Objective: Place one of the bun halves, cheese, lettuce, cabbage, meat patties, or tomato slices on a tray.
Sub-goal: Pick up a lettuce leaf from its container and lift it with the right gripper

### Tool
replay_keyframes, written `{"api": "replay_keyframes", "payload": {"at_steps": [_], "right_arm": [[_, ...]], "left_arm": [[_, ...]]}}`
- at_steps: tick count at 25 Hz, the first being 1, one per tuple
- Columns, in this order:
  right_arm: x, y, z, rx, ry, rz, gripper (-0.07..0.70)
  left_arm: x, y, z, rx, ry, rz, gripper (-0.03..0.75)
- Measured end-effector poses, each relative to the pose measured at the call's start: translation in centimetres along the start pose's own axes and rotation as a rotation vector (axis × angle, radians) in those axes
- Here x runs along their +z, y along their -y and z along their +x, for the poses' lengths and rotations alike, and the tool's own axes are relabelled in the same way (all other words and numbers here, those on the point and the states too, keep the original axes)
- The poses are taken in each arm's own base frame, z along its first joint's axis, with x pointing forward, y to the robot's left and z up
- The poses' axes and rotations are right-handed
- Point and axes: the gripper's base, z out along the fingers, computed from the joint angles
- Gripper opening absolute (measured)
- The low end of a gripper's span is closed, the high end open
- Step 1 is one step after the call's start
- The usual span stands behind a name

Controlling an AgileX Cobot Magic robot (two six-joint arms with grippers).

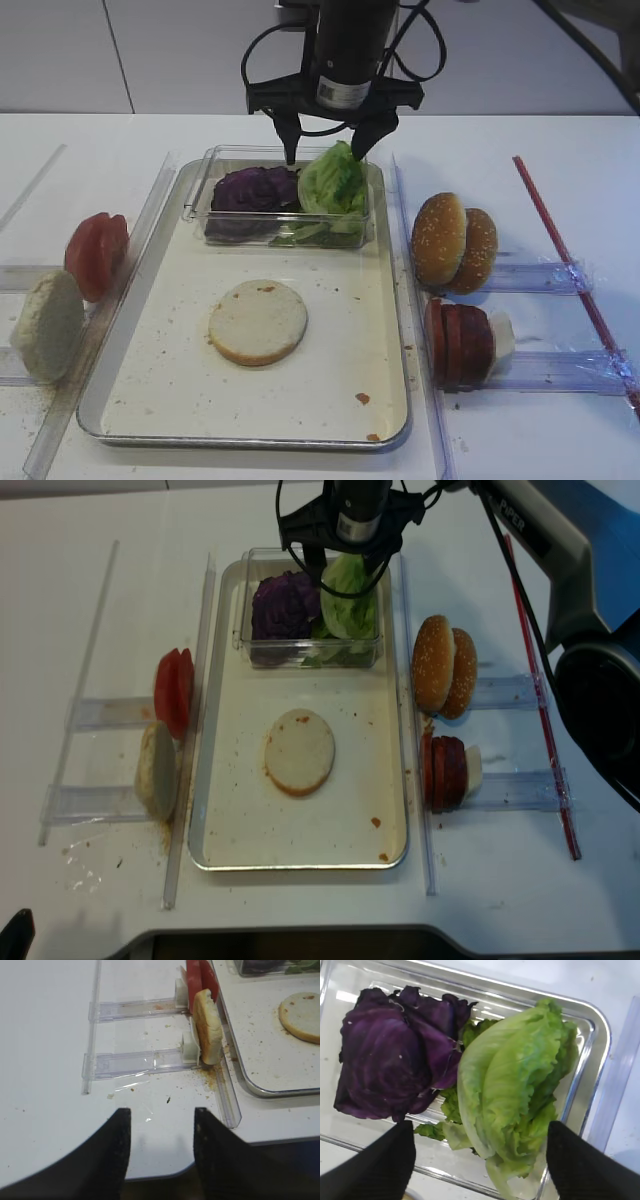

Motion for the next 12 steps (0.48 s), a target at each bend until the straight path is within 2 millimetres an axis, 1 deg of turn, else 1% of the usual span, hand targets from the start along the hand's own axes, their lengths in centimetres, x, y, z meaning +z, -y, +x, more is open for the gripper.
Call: {"api": "replay_keyframes", "payload": {"at_steps": [3,5,12], "right_arm": [[0.7,0.0,0.0,0.001,-0.009,0.003,0.574],[1.3,0.1,0.0,0.001,-0.022,0.007,0.577],[2.4,-0.1,0.2,0.013,-0.052,-0.015,0.581]], "left_arm": [[0.0,0.0,0.0,0.000,0.000,0.000,0.287],[0.0,0.0,0.0,0.000,0.000,0.000,0.287],[0.0,0.0,0.0,0.000,0.000,0.000,0.287]]}}
